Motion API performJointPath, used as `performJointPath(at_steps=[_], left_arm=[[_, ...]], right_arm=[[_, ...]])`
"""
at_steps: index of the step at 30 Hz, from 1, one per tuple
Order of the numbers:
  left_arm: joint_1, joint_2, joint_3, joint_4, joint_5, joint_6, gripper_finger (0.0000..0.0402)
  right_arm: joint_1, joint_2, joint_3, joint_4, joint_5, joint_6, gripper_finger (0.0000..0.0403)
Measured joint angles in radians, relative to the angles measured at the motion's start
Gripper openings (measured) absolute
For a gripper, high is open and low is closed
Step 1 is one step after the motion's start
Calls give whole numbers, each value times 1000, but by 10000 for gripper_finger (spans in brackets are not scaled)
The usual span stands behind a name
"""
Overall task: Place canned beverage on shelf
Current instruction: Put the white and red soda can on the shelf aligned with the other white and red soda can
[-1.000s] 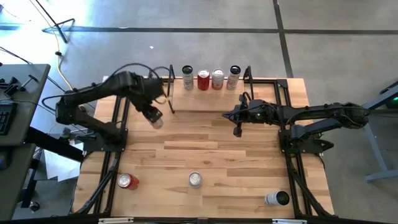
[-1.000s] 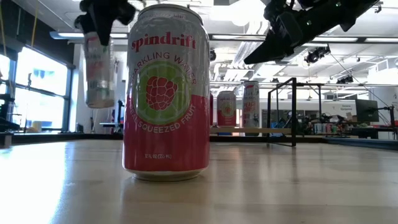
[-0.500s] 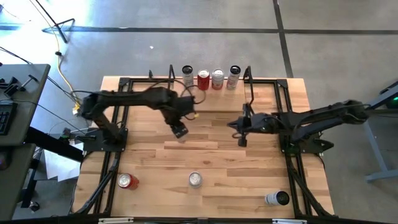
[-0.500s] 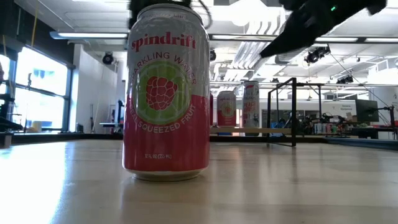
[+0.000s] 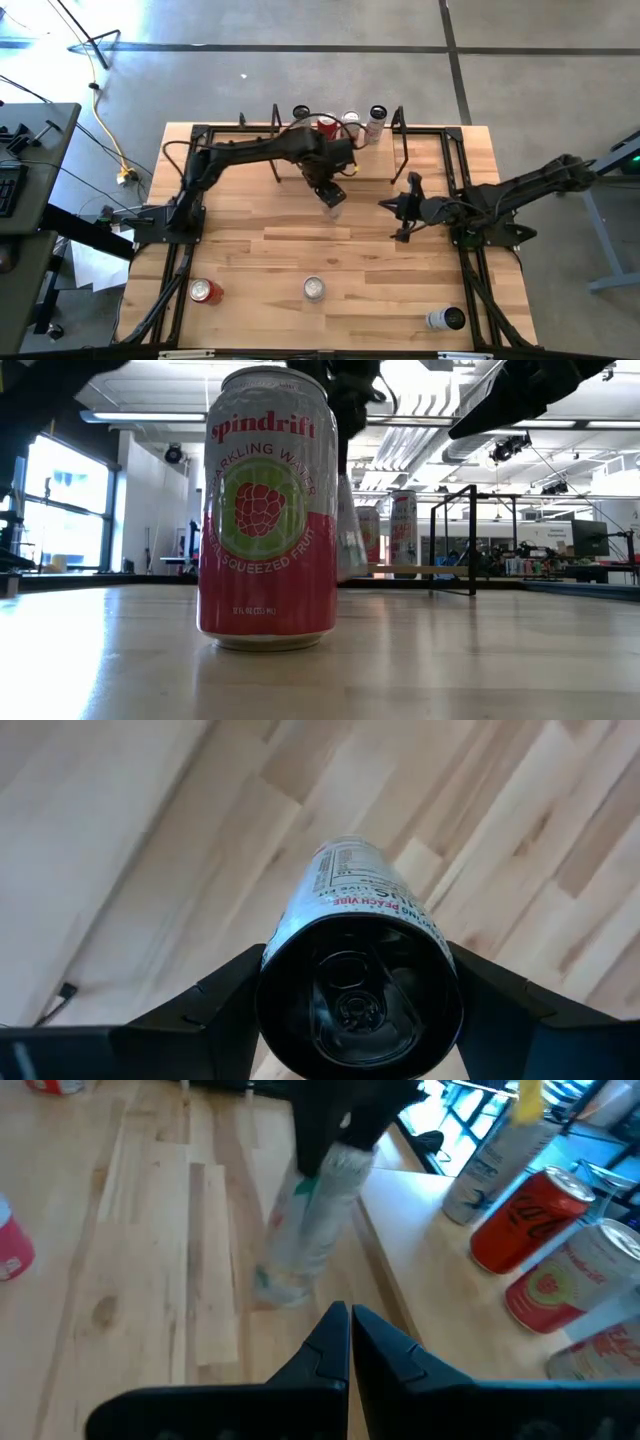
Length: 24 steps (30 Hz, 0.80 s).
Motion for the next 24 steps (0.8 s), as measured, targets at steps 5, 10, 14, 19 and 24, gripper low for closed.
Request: performJointPath(at_steps=[5,10,14,19,24], left_arm=[[5,81,69,-62,9,28,240],[5,97,76,-74,-5,53,240],[5,98,76,-74,-5,53,266],[1,98,75,-81,-9,53,324],[-9,98,74,-80,-10,55,336]], right_arm=[[12,0,0,-14,47,20,0],[13,2,0,-14,47,21,0],[13,2,0,-14,47,21,0],[12,2,0,-14,47,21,0],[12,2,0,-14,47,21,0]])
